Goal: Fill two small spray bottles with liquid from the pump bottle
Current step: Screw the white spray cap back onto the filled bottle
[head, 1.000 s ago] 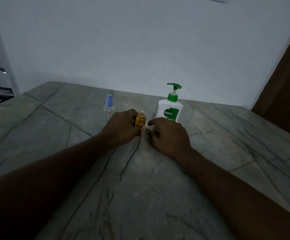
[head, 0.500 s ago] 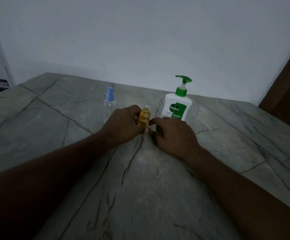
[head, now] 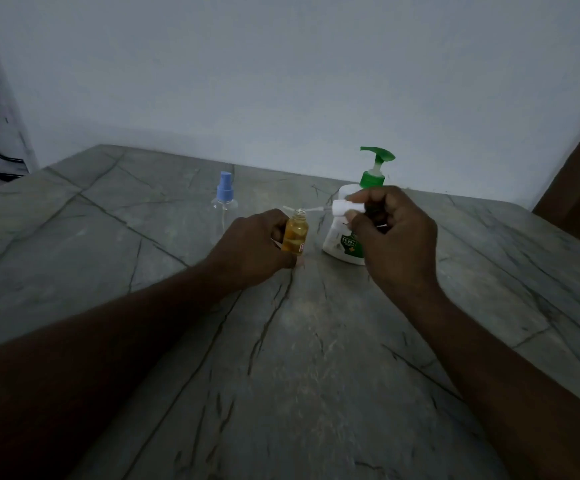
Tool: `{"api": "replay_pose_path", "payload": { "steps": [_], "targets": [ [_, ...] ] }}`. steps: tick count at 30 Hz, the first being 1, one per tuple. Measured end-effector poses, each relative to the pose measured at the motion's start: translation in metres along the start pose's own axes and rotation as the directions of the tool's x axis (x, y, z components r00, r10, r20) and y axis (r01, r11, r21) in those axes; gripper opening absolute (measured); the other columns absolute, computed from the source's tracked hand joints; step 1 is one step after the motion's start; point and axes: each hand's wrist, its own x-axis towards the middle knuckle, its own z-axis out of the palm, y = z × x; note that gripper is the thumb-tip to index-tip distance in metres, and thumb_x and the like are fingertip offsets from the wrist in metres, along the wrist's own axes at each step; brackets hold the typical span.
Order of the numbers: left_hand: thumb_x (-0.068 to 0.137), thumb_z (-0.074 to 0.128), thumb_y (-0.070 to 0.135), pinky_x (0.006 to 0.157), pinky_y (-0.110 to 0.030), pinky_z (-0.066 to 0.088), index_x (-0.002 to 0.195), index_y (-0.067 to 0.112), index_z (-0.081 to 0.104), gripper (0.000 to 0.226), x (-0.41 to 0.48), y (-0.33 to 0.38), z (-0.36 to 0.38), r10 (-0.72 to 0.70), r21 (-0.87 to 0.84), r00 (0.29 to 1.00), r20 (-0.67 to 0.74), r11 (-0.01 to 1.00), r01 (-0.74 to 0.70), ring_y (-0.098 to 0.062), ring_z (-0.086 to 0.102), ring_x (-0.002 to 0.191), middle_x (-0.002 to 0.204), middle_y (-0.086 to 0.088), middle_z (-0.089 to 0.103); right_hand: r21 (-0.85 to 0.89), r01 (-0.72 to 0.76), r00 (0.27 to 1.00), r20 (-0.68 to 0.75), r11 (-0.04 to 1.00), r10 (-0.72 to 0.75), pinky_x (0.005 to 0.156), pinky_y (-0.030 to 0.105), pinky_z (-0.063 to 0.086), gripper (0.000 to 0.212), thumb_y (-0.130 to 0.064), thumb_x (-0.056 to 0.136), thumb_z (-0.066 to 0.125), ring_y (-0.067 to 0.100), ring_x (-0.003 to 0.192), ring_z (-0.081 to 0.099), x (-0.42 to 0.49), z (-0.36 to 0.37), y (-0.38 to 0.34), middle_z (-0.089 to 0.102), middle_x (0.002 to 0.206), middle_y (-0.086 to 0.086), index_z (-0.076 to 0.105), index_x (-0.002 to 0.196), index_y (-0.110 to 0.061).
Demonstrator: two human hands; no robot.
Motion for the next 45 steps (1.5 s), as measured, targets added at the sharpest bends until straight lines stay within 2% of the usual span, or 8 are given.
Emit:
{"api": "replay_pose_path", "payload": {
  "steps": [2,6,11,27,31,37,41,45],
  "targets": [
    [0.078,0.086,0.031,0.071,-0.013,0.041,0.105,0.030,0.060,0.037,0.000,0.000,0.000,0.004,-0.002,1.000,-0.006,1.000,-0.004,0.004,0.059,0.083,0.089,0.019,0.061,0.076,-0.005,0.998,-0.055,0.997,0.009,0.070,0.013,0.053,0.017,-0.013,0.092,0.073,-0.004,0.084,0.068,0.002,-0.003,-0.003,0.072,0.098,-0.015,0.072,0.106,-0.021],
    [0.078,0.085,0.034,0.069,-0.015,0.040,0.105,0.033,0.057,0.039,0.000,0.000,0.000,0.009,0.014,1.000,0.009,1.000,-0.009,0.004,0.057,0.083,0.089,0.020,0.059,0.110,0.061,0.990,-0.133,0.992,-0.046,0.068,0.042,0.062,0.009,-0.022,0.094,0.067,0.014,0.085,0.074,0.007,-0.009,-0.002,0.074,0.096,-0.006,0.068,0.103,-0.023],
    [0.079,0.084,0.034,0.069,-0.015,0.040,0.112,0.025,0.062,0.041,-0.001,0.001,0.000,0.020,0.011,1.000,0.006,1.000,-0.020,0.003,0.059,0.084,0.092,0.016,0.062,0.079,0.068,0.987,-0.152,0.995,-0.056,0.065,0.049,0.061,0.006,-0.024,0.091,0.065,0.018,0.081,0.073,0.010,-0.014,0.002,0.072,0.090,-0.007,0.067,0.097,-0.026],
    [0.077,0.087,0.033,0.077,-0.018,0.047,0.118,0.025,0.064,0.048,-0.001,0.003,0.001,0.019,-0.014,1.000,0.003,1.000,-0.019,-0.004,0.065,0.089,0.098,0.013,0.066,0.055,0.202,0.960,-0.208,0.978,-0.187,0.058,0.041,0.057,0.008,-0.018,0.094,0.062,0.023,0.075,0.070,0.013,-0.021,0.003,0.072,0.089,0.000,0.070,0.096,-0.016],
    [0.076,0.088,0.032,0.074,-0.016,0.045,0.115,0.029,0.064,0.046,-0.001,0.004,0.000,0.025,-0.024,1.000,0.010,0.999,-0.024,0.005,0.062,0.084,0.090,0.020,0.063,-0.004,0.208,0.968,-0.140,0.978,-0.206,0.062,0.029,0.053,0.013,-0.020,0.093,0.066,0.012,0.075,0.066,0.010,-0.018,0.003,0.071,0.087,-0.001,0.072,0.094,-0.009],
    [0.080,0.085,0.031,0.082,-0.025,0.052,0.111,0.033,0.063,0.038,-0.005,0.008,0.002,0.121,-0.013,0.988,0.091,0.993,-0.121,-0.003,0.068,0.090,0.100,0.013,0.069,-0.001,0.154,0.987,-0.049,0.988,-0.154,0.068,0.017,0.051,0.015,-0.026,0.093,0.073,0.002,0.081,0.068,0.006,-0.007,0.000,0.069,0.086,-0.017,0.069,0.106,-0.017],
    [0.080,0.084,0.035,0.079,-0.018,0.048,0.115,0.029,0.067,0.040,-0.008,0.014,0.008,0.146,-0.028,0.981,0.131,0.989,-0.143,0.001,0.066,0.093,0.104,0.014,0.070,0.057,0.100,0.995,0.008,0.993,-0.101,0.071,0.023,0.054,0.018,-0.024,0.092,0.076,0.004,0.083,0.069,0.003,-0.001,0.001,0.070,0.087,-0.013,0.070,0.107,-0.017],
    [0.079,0.086,0.033,0.079,-0.016,0.050,0.117,0.025,0.069,0.043,-0.012,0.019,0.011,0.169,-0.047,0.979,0.116,0.985,-0.164,0.001,0.067,0.090,0.103,0.012,0.072,0.013,0.194,0.968,0.159,0.981,-0.194,0.075,0.017,0.055,0.018,-0.023,0.090,0.077,0.000,0.091,0.067,-0.003,0.000,0.000,0.067,0.097,-0.022,0.067,0.105,-0.025]
  ]
}}
